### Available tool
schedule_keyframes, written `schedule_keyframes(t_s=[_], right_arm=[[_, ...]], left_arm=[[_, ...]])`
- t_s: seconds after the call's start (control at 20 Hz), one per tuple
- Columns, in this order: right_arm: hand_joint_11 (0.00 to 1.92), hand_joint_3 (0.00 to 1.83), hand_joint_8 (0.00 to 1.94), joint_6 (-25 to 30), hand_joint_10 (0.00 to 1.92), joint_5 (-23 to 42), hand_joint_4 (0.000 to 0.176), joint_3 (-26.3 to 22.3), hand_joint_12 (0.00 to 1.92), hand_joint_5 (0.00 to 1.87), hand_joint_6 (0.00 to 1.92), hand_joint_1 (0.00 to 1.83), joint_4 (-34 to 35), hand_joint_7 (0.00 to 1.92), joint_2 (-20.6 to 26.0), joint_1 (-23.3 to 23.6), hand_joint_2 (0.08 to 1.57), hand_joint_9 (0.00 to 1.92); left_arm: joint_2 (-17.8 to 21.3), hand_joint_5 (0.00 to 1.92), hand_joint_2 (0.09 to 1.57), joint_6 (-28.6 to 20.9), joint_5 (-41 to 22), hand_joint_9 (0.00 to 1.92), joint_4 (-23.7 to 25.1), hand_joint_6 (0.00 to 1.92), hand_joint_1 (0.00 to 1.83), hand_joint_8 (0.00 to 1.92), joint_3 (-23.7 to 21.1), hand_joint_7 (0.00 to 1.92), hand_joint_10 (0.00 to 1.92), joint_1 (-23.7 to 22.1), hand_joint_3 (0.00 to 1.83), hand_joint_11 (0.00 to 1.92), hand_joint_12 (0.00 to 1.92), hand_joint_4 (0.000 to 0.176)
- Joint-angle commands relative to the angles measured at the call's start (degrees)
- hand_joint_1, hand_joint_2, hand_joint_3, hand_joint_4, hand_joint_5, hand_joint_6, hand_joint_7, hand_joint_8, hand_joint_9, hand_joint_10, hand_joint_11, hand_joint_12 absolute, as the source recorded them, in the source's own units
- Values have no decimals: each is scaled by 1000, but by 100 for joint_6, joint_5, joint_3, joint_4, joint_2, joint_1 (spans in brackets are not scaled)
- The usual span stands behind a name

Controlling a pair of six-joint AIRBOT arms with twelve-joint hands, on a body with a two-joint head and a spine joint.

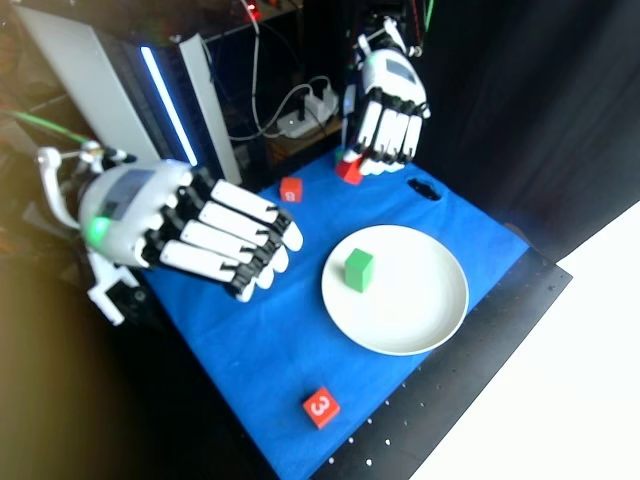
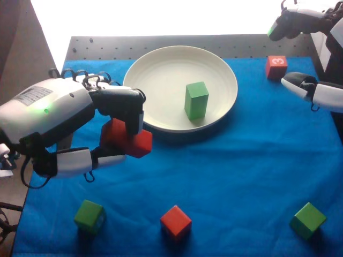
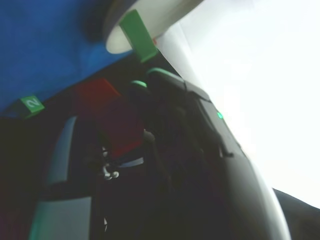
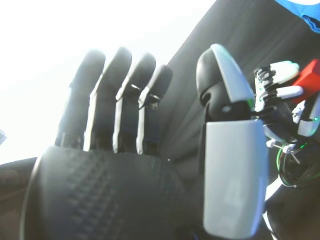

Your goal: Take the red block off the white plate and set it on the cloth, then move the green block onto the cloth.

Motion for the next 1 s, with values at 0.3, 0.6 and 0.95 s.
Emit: schedule_keyframes(t_s=[0.3,0.6,0.95], right_arm=[[275,163,1057,-6,1344,-668,0,-7,1764,548,913,1192,-136,571,5,46,960,438],[266,138,1092,-6,1347,-668,0,-5,1757,518,945,1202,-129,529,5,46,976,411],[261,138,1009,-6,1362,-666,0,62,1856,441,815,1173,-144,461,2,50,993,335]], left_arm=[[-89,579,1175,-52,-713,401,-172,153,637,169,69,575,632,-1,1,35,1422,16],[-87,545,1237,-37,-1039,396,-507,19,295,19,160,533,426,66,1,29,1413,49],[-76,495,1200,348,-1364,483,-969,3,431,4,280,505,59,57,0,37,1256,83]])
